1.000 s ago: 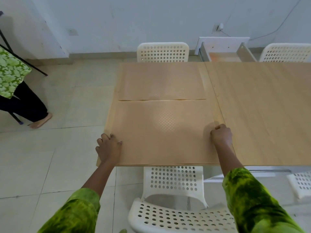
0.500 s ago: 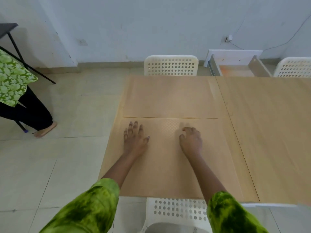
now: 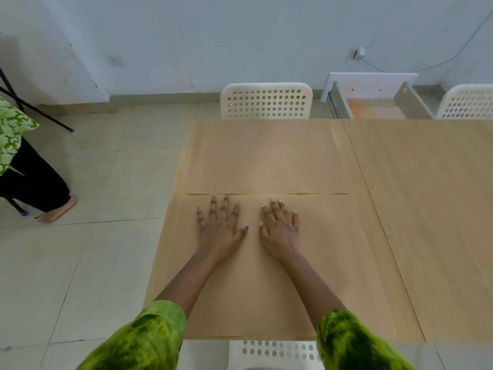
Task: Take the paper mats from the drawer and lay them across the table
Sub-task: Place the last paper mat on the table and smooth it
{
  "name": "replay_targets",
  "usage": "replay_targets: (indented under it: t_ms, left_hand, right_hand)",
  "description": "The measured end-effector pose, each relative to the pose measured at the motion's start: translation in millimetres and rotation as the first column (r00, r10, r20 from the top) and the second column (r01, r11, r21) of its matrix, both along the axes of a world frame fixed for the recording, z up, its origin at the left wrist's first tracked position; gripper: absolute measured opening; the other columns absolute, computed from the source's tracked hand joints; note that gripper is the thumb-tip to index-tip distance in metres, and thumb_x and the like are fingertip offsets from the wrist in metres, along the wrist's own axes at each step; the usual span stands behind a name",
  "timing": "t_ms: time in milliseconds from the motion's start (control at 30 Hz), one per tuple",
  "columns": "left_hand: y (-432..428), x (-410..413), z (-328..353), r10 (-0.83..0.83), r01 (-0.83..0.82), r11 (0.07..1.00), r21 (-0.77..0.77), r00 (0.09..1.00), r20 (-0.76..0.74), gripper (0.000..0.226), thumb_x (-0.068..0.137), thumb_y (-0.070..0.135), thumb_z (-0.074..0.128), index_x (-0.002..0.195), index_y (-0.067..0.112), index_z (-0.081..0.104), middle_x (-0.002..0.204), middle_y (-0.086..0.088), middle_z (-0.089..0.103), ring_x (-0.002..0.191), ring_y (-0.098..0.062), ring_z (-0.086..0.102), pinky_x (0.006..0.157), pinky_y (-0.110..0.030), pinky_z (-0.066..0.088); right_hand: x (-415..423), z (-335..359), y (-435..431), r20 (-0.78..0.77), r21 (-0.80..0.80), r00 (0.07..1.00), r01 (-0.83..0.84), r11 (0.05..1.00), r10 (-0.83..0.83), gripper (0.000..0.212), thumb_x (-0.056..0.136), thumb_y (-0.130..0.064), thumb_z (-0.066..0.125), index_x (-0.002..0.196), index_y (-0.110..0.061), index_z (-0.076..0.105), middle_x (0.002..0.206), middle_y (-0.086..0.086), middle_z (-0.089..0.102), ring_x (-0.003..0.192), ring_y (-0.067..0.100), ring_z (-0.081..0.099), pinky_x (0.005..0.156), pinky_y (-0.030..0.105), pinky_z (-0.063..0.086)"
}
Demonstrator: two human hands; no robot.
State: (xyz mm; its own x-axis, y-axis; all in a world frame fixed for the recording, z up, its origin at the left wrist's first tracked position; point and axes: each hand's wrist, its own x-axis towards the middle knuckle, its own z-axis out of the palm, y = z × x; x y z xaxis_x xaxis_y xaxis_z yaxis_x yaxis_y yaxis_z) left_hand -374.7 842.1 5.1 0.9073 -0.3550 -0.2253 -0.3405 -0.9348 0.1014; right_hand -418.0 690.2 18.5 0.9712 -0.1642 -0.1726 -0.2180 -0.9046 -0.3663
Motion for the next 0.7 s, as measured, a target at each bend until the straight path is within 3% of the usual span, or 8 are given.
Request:
replay_targets:
  t_ms: [100,200,467,600,700]
  left_hand:
    - [-1,0,-7,-0.105,0.105,0.994,-0.026,0.994,-0.016,0.098,0.057,0.075,-0.033,0.146,0.042,-0.009,0.159,0.008,-0.014,0.146,-0.024,-0.017,0.110,-0.061,-0.007]
    - [10,0,-15,-0.082,0.083,0.996,-0.036,0.996,0.028,0.088,0.062,0.072,-0.031,0.143,0.048,-0.008,0.159,0.011,-0.010,0.147,-0.024,-0.011,0.108,-0.063,-0.002]
    - [67,-5,-24,0.127,-0.121,0.991,-0.059,0.986,0.106,0.085,0.072,0.075,-0.020,0.146,0.043,0.006,0.160,0.003,0.004,0.147,-0.028,0.001,0.116,-0.051,0.004]
    - [63,-2,-17,0.131,-0.131,0.991,-0.017,0.990,0.058,0.078,0.073,0.071,-0.009,0.145,0.043,-0.004,0.160,0.003,-0.003,0.147,-0.027,-0.007,0.117,-0.049,-0.002]
    - [57,-8,-6,0.126,-0.126,0.992,0.010,0.991,0.035,0.082,0.072,0.067,-0.010,0.148,0.037,-0.001,0.160,-0.001,-0.006,0.147,-0.026,-0.010,0.115,-0.048,-0.009]
  right_hand:
    - [7,-5,8,-0.038,-0.028,0.994,-0.105,0.994,0.104,0.053,0.097,-0.035,0.028,0.148,-0.029,0.016,0.160,-0.003,0.002,0.147,0.015,-0.005,0.117,0.044,-0.005]
    - [5,-14,1,-0.070,-0.108,0.986,-0.160,0.981,0.153,0.055,0.097,-0.044,0.020,0.149,-0.030,0.005,0.160,-0.005,-0.003,0.147,0.014,-0.008,0.117,0.045,-0.007]
    - [-19,-8,-97,-0.113,-0.190,0.981,0.138,0.972,-0.161,0.060,0.097,-0.046,0.012,0.148,-0.021,-0.008,0.159,-0.001,-0.011,0.146,0.016,-0.012,0.118,0.046,-0.007]
    - [-22,-9,-113,-0.119,-0.185,0.976,0.160,0.970,-0.184,0.061,0.097,-0.047,0.011,0.148,-0.021,-0.010,0.159,-0.001,-0.013,0.145,0.017,-0.015,0.116,0.047,-0.011]
    - [-28,2,-101,-0.108,-0.141,0.975,0.178,0.974,-0.194,0.062,0.098,-0.044,0.016,0.149,-0.019,-0.010,0.158,0.004,-0.015,0.145,0.020,-0.016,0.115,0.048,-0.013]
